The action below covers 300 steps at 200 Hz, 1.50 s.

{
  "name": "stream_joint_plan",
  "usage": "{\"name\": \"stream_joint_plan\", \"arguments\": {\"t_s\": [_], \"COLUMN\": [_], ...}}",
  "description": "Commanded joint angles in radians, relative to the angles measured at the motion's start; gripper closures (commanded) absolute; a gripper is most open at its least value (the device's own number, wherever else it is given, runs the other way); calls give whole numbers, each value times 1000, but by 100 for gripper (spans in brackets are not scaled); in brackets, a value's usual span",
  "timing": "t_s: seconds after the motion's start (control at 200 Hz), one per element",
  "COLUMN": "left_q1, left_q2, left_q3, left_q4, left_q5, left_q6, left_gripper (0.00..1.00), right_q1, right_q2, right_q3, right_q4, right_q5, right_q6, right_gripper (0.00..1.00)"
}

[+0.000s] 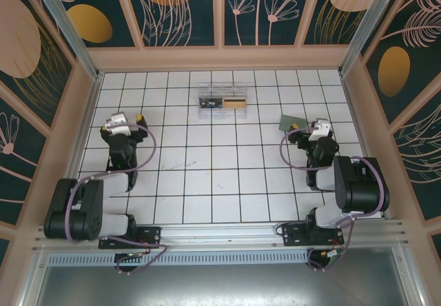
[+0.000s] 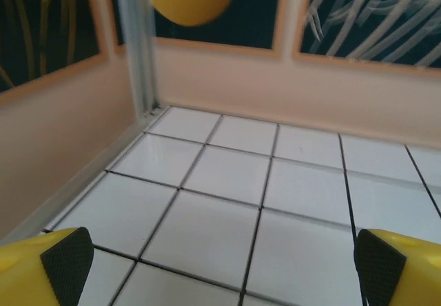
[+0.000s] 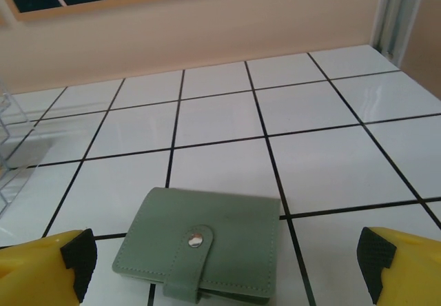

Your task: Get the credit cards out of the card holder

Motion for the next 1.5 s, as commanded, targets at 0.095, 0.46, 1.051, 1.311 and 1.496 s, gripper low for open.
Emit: {"name": "stream_joint_plan", "arguments": {"t_s": [0.095,0.46,1.051,1.311,1.496], "left_q1": [6,1,-177,-180,-181], "left_q2": [-131,-232,-263,-284,-285], "left_q3": [343,252,175,175,170], "left_q4": [-772,-808,-690,-688,-690], "left_q5": [-267,74,239,242,236], "left_q6": [-461,-621,-547,-551,-556], "left_gripper": [1,1,1,1,1], "right_q1": [3,-49,-105,-6,78], "right_q2": [-219,-399,401,560,517], "right_q3": [98,334,973,1140,1032], "right_q4": [-325,-940,-1217,-1368,-1345], "right_q5": [181,326,-107,-111,-119], "right_q6": [137,549,493,438,444], "right_gripper": [1,1,11,36,41]}}
